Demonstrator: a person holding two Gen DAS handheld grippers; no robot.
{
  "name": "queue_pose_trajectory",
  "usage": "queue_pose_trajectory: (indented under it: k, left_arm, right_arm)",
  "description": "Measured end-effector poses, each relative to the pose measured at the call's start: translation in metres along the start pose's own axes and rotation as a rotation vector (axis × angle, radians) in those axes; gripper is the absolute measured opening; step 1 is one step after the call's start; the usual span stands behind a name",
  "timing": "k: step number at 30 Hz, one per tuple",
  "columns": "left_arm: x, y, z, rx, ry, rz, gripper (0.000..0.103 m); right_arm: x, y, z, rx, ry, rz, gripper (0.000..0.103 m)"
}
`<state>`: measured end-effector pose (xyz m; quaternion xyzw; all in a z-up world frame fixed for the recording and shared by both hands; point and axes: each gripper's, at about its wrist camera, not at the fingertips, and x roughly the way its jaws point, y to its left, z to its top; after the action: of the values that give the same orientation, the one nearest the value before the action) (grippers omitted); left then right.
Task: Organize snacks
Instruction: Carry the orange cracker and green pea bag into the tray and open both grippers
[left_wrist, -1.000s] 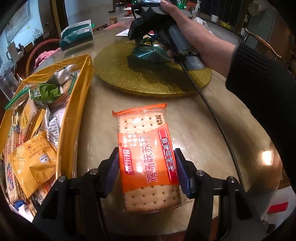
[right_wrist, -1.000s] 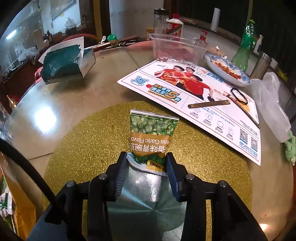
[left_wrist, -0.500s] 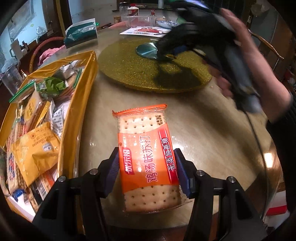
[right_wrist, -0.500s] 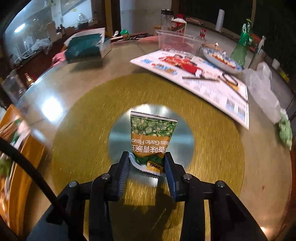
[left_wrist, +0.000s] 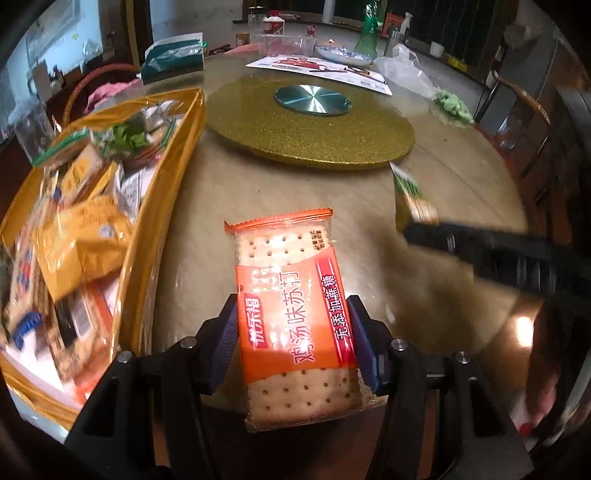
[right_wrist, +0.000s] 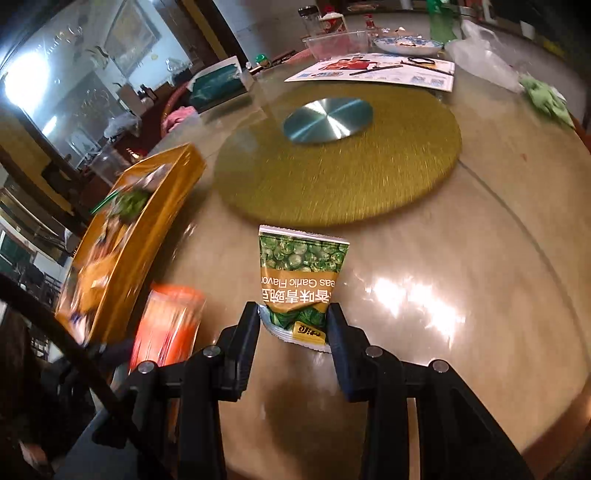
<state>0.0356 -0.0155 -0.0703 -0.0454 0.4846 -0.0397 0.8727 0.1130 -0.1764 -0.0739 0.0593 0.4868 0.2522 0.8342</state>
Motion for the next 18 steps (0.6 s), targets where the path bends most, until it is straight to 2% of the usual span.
queue_pose_trajectory:
  k: [2,4,11,15,18]
  left_arm:
    - [-0.004,0.002,-0.005,-0.009,-0.001,-0.019,0.058]
    - [-0.007,0.001,-0.010,0.003,-0.003,0.000,0.058]
    - [-0.018,-0.002,-0.020,-0.001,-0.010,-0.032,0.058]
    - [-0.039,0.004,-0.021,-0.027,-0.045,-0.055,0.058]
    - [-0.066,0.011,-0.020,-0.043,-0.099,-0.069,0.058]
  right_arm:
    - [-0.006,0.006,-0.011,-0.012,-0.012,-0.007,0.037]
    - [-0.012,0.012,-0.024,-0.020,-0.019,0.004,0.037]
    - [-0.024,0.014,-0.041,0.001,-0.017,0.041,0.036]
    - [-0.032,0.019,-0.047,0.007,-0.027,0.066,0.036]
    - [-0.037,0.030,-0.046,-0.006,-0.046,0.083,0.036]
